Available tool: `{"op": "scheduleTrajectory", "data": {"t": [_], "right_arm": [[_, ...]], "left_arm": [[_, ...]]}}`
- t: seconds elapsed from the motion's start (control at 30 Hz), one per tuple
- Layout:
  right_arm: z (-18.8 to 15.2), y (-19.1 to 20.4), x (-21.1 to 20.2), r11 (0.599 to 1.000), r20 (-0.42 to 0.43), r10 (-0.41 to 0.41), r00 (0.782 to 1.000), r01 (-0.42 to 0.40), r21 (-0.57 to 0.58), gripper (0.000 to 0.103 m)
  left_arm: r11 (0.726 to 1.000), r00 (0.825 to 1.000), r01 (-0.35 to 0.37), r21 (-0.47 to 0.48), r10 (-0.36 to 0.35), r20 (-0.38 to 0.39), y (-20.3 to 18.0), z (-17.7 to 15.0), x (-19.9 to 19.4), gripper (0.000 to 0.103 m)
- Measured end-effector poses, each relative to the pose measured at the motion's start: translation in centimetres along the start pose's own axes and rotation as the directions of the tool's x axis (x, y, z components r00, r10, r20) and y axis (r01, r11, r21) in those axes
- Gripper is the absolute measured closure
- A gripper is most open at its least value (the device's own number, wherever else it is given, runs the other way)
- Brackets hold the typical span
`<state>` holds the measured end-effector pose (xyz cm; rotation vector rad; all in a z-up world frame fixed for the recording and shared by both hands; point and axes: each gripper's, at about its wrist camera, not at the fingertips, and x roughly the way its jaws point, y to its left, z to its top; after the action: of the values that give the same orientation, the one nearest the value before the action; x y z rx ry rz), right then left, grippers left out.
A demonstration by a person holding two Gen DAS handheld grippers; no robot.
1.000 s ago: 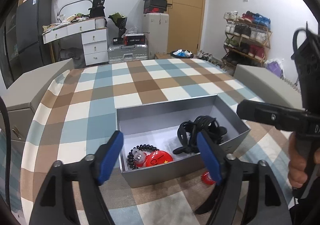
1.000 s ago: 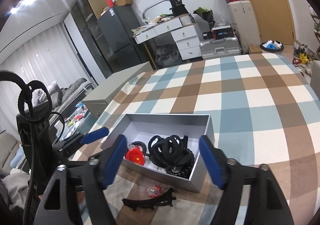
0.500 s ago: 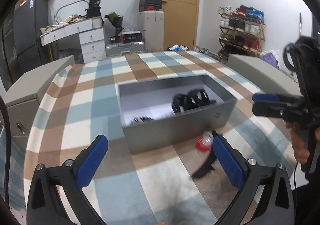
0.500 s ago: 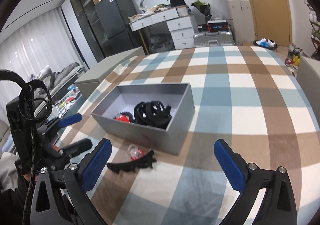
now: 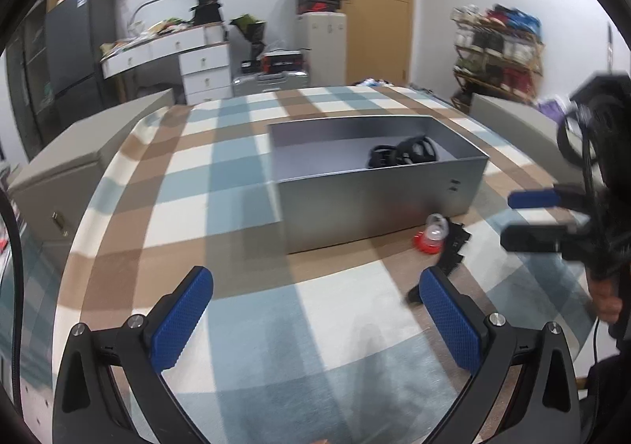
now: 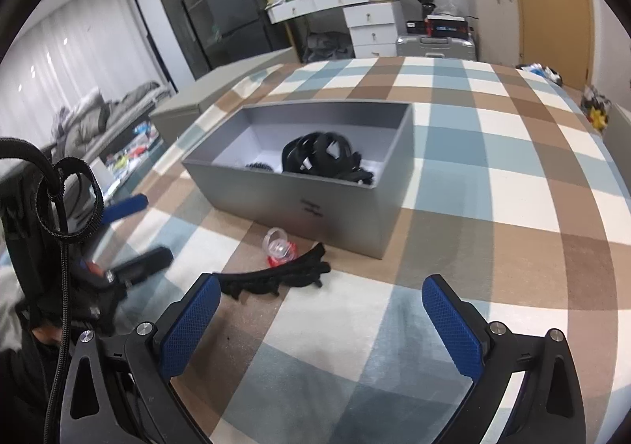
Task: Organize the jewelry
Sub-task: 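Withdraw both grippers toward the claw clip and pacifier on the table, then grasp the long black claw hair clip with the right gripper and lift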
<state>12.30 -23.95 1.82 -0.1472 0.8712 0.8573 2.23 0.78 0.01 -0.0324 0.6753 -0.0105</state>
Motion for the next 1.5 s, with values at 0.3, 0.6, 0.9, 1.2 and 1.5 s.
{"op": "scheduleTrajectory", "data": {"t": [0.3,0.6,0.9,1.2,1.5], "right_arm": [[0.2,1.7,1.8,0.999,-0.052,0.026,0.998,-0.028,-0.036,0.0],[0.4,3.4,3.7,0.996,-0.121,0.029,0.992,-0.039,-0.078,0.0],[0.1,4.6,4.3,0.986,-0.135,-0.028,0.99,0.004,-0.169,0.0],[0.2,5.6,5.1,0.974,-0.139,-0.073,0.988,0.041,-0.223,0.0],[0.2,5.8,5.3,0.967,-0.118,-0.111,0.987,0.08,-0.244,0.007]], "left_arm": [[0.999,1.0,-0.012,-0.044,0.011,-0.007,1.5,-0.2,0.2,0.001],[0.993,0.998,0.038,-0.111,-0.042,-0.035,3.0,-0.3,0.7,0.001],[0.983,0.996,0.045,-0.176,-0.057,-0.062,4.0,-0.5,0.9,0.001],[0.975,0.995,0.058,-0.213,-0.074,-0.064,4.5,-0.6,0.7,0.001],[0.977,0.995,0.056,-0.204,-0.071,-0.068,4.4,-0.6,0.7,0.001]]}}
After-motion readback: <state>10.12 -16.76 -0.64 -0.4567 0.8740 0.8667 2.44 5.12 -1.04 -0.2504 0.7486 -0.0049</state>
